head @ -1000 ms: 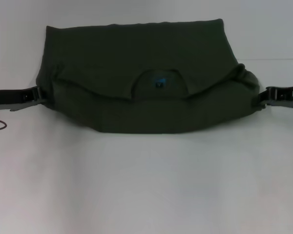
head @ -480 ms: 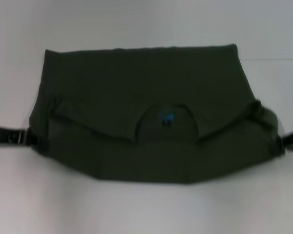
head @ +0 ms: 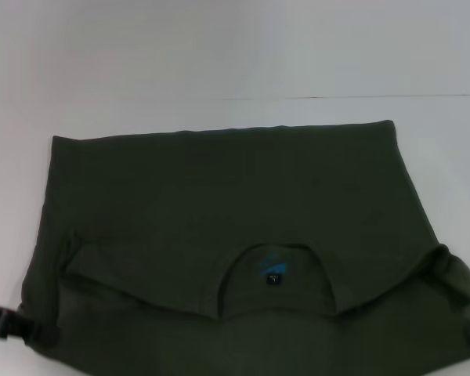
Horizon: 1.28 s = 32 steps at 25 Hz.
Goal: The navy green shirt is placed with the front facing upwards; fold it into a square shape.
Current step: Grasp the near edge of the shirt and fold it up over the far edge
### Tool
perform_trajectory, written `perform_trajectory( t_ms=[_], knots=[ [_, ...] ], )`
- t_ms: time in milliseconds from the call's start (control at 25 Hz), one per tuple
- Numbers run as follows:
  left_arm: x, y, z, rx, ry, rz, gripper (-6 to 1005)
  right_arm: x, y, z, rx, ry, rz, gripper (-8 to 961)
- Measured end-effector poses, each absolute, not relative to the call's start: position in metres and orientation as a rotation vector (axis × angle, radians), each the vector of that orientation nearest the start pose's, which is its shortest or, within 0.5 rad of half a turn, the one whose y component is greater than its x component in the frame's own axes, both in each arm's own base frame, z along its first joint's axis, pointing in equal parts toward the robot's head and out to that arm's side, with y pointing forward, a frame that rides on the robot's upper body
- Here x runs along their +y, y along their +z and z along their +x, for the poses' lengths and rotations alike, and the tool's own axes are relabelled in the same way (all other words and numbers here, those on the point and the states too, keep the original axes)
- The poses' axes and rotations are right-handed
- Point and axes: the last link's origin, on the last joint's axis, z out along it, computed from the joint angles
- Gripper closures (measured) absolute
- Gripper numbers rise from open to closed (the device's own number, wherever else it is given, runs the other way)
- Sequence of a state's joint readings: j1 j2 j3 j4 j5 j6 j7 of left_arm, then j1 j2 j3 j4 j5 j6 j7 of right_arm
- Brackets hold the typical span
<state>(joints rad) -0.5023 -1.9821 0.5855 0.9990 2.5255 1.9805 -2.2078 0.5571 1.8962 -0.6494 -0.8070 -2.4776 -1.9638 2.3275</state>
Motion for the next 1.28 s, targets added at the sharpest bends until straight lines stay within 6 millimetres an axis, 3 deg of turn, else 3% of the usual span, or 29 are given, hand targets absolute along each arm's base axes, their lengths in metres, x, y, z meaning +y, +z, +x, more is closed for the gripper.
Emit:
perform_trajectory(
  t_ms=[80,280,360,400,440,560,800,840,1080,1280],
  knots=[
    [0.289,0.089,-0.305,-1.709,-0.056,-2.552,970,0.298,0.090,0.304,1.911,0.093,-2.512,889],
    [0.329,0.099,-0.305,-1.708,-0.091,-2.339,968,0.329,0.109,0.310,1.862,0.362,-2.256,886],
    [0.349,0.102,-0.300,-1.689,-0.115,-2.272,968,0.342,0.113,0.308,1.825,0.465,-2.189,884],
    [0.349,0.102,-0.300,-1.689,-0.115,-2.272,967,0.347,0.114,0.307,1.813,0.507,-2.162,884],
    [0.370,0.104,-0.293,-1.663,-0.139,-2.205,967,0.359,0.116,0.306,1.787,0.591,-2.088,883],
    [0.385,0.103,-0.287,-1.646,-0.140,-2.159,966,0.371,0.115,0.302,1.760,0.643,-2.041,881],
    [0.415,0.089,-0.279,-1.595,-0.086,-2.055,965,0.407,0.098,0.285,1.662,0.665,-1.965,877],
    [0.419,0.087,-0.279,-1.584,-0.087,-2.039,964,0.416,0.087,0.283,1.635,0.634,-1.939,876],
    [0.433,0.075,-0.280,-1.527,-0.139,-1.967,963,0.429,0.059,0.289,1.608,0.549,-1.871,872],
    [0.439,0.073,-0.280,-1.509,-0.180,-1.929,961,0.434,0.050,0.295,1.593,0.545,-1.798,868]
  ],
)
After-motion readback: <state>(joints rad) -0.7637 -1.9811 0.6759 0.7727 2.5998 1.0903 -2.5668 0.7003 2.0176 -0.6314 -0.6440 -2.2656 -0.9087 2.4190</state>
